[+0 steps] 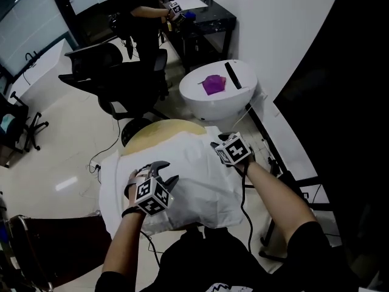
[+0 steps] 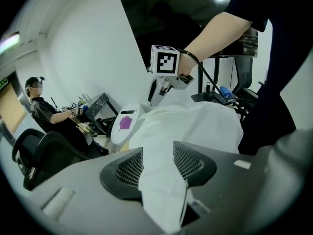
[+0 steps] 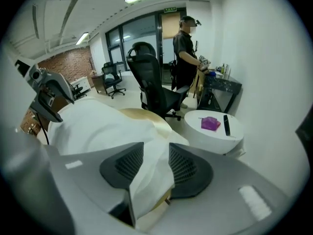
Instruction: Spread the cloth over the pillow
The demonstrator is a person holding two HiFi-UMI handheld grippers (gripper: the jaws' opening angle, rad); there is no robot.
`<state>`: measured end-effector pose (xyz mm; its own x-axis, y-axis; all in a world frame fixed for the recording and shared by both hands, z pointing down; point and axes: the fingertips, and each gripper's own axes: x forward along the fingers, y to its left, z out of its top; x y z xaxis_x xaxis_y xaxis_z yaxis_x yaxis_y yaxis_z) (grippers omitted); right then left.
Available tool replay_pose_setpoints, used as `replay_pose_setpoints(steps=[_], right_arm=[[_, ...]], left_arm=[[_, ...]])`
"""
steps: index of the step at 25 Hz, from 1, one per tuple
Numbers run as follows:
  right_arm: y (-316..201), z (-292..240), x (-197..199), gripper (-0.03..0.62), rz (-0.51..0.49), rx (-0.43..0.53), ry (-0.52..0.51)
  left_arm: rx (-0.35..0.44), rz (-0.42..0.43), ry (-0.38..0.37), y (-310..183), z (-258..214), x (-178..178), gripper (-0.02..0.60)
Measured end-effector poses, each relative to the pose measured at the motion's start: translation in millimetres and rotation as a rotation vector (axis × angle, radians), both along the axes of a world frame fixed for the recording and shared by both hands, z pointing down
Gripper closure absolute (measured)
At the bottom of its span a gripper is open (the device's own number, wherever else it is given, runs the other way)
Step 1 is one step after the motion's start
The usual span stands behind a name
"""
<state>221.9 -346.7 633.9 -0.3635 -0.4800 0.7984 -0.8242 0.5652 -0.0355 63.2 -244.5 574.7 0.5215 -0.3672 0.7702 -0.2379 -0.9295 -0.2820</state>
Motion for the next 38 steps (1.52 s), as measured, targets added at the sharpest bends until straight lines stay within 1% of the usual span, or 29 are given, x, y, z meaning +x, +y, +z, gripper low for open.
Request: replay_pose_setpoints(steps=[5, 8, 9, 10, 11, 13, 16, 20, 30, 34, 38], right_arm=[[-7, 39, 4, 0.419, -0.011, -0.071, 0.069], [-6, 54, 5, 0.422, -0.005, -0.114, 0.078], [-6, 56, 5, 0.433, 0.001, -0.119, 0.076], [-7, 56, 6, 0.451, 0.008, -0.116, 0.076], [-7, 55, 7, 0.485, 0.015, -0.109, 0.079], [-9, 52, 12, 0.581, 0.029, -0.089, 0.085], [-11, 47, 22, 0.583, 0.057, -0.07, 0.074], [-15, 38, 47, 0.583, 0.101, -0.042, 0.073], [-24, 49, 136, 0.583, 0.231, -0.004, 0.1], [-28, 60, 145, 0.583, 0.234, 0.005, 0.057], [-33, 74, 143, 0.583, 0.22, 0.003, 0.051]], left_arm=[[-0.031, 0.0, -0.044, -7, 20, 5, 0.397], [-0.051, -0.003, -0.063, -9, 30, 2, 0.399], [-0.059, -0.004, -0.068, -9, 33, 1, 0.398], [-0.066, -0.004, -0.071, -8, 36, 0, 0.398], [-0.073, -0.005, -0.073, -8, 39, -1, 0.397], [-0.083, -0.009, -0.073, -7, 42, -2, 0.398], [-0.089, -0.012, -0.073, -7, 44, -3, 0.399], [-0.087, -0.01, -0.082, -7, 44, -3, 0.399], [-0.098, -0.023, -0.11, -3, 50, -4, 0.399], [-0.096, -0.038, -0.111, -5, 51, -4, 0.4], [-0.095, -0.046, -0.119, -6, 52, -3, 0.4]])
